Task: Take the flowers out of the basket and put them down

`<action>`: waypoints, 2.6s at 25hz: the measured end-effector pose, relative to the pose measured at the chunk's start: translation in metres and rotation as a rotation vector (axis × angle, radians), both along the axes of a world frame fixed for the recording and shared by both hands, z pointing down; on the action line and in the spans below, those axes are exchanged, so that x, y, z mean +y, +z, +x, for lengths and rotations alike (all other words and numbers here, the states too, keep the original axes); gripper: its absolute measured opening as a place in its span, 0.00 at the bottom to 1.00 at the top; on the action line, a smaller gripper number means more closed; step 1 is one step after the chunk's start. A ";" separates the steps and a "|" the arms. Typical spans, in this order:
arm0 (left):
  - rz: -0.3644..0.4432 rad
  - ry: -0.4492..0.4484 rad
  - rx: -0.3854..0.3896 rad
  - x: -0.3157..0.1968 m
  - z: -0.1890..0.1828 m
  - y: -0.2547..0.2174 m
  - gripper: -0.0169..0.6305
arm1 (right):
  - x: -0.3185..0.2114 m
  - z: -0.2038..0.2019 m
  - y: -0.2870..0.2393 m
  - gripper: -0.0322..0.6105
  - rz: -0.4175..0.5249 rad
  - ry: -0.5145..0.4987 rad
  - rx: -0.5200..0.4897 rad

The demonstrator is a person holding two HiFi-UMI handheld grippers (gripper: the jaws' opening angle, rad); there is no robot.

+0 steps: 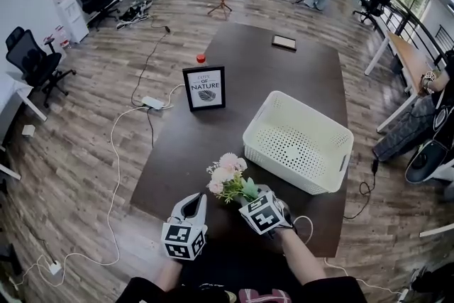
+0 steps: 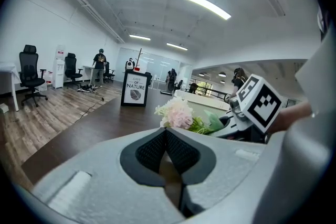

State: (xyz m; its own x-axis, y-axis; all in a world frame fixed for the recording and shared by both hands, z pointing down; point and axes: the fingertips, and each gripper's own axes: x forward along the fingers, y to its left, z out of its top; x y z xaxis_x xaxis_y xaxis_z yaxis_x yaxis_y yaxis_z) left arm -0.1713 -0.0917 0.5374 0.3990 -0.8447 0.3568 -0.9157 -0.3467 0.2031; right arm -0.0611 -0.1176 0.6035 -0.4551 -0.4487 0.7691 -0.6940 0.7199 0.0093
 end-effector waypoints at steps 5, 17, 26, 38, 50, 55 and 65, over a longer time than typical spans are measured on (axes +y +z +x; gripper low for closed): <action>-0.008 -0.008 -0.004 0.001 -0.003 0.002 0.04 | 0.003 -0.001 0.013 0.14 -0.017 -0.002 0.020; -0.013 -0.003 -0.006 -0.001 -0.002 0.004 0.04 | 0.010 -0.004 0.041 0.14 -0.058 0.000 0.052; -0.020 -0.001 -0.006 0.004 0.002 0.004 0.04 | 0.010 0.000 0.055 0.14 -0.082 0.019 0.052; -0.025 -0.012 -0.007 0.003 0.006 0.007 0.04 | 0.009 0.001 0.066 0.16 -0.078 0.030 0.056; -0.020 0.010 -0.015 -0.004 0.013 0.007 0.04 | 0.013 0.006 0.069 0.19 -0.085 0.045 0.039; -0.021 0.014 -0.019 -0.004 0.015 0.007 0.04 | 0.017 0.007 0.068 0.23 -0.100 0.009 0.025; -0.025 0.007 -0.008 -0.005 0.013 0.008 0.04 | 0.019 0.003 0.068 0.36 -0.130 0.014 -0.034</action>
State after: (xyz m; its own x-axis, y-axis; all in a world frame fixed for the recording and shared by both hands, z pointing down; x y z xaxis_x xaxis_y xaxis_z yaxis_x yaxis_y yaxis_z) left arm -0.1579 -0.0966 0.5452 0.4022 -0.8323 0.3815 -0.9148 -0.3483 0.2045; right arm -0.0580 -0.0990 0.6718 -0.4764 -0.3526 0.8054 -0.7022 0.7039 -0.1072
